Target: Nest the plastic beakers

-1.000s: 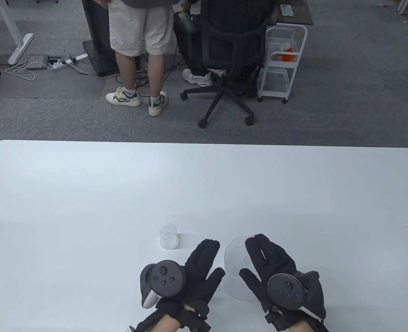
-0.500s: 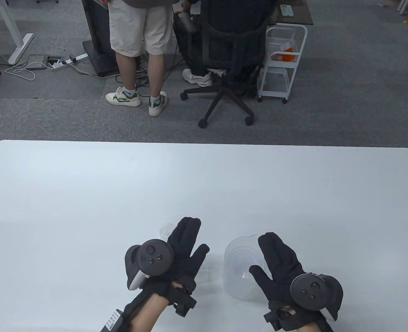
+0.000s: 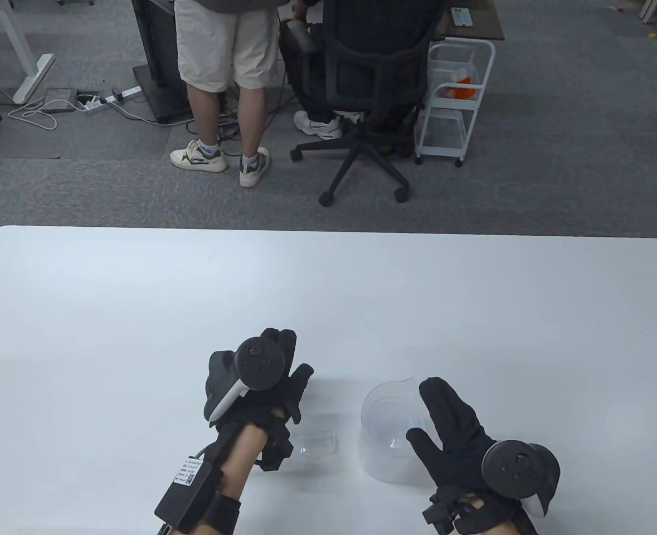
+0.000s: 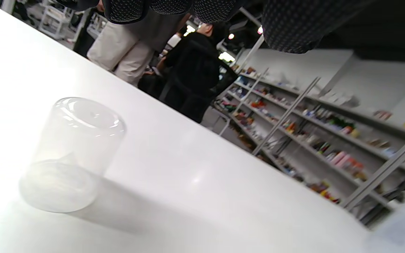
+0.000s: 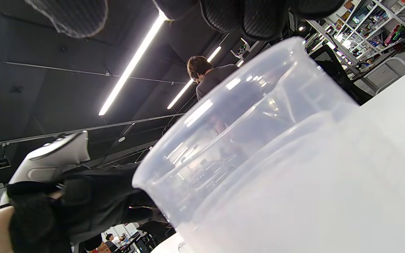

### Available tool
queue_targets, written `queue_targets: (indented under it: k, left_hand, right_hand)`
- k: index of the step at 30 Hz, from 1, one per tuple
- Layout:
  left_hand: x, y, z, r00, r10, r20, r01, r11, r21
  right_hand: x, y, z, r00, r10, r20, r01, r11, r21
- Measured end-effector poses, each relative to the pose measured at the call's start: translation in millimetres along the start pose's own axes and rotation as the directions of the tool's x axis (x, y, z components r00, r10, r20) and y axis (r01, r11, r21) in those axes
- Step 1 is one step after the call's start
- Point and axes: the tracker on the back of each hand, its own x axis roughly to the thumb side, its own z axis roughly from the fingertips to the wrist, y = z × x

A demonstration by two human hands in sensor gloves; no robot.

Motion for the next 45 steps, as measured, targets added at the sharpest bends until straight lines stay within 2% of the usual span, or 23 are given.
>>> queue_targets:
  k: [3, 12, 19, 24, 33, 45]
  left_hand:
    - [-6, -12, -11, 0.997, -0.064, -0.053, 0.062, 0.997, -0.037]
    - [-33, -43, -30, 0.972, -0.135, -0.19, 0.114, 0.986, -0.12]
    - [-37, -53, -37, 0.957, -0.191, -0.22, 0.159, 0.975, -0.155]
    - [-34, -55, -39, 0.952, -0.22, -0.212, 0.195, 0.972, -0.133]
    - [-29, -50, -35, 0.966, -0.198, -0.168, 0.186, 0.979, -0.087]
    - [8, -10, -9, 1.0, -0.014, 0.002, 0.014, 0.997, 0.072]
  right_hand:
    - [0, 0, 1, 1.0, -0.002, 0.0, 0.002, 1.0, 0.001]
    - [-1, 1, 1, 1.0, -0.001, 0.002, 0.001, 1.0, 0.017]
    - [-1, 2, 1, 1.0, 0.006, -0.002, -0.006, 1.0, 0.024]
    - [-1, 2, 2, 1.0, 0.01, -0.003, -0.01, 1.0, 0.024]
    - [-1, 3, 1, 1.0, 0.018, -0.001, -0.018, 0.999, 0.029]
    - [3, 6, 1, 1.0, 0.016, 0.021, -0.016, 1.0, 0.021]
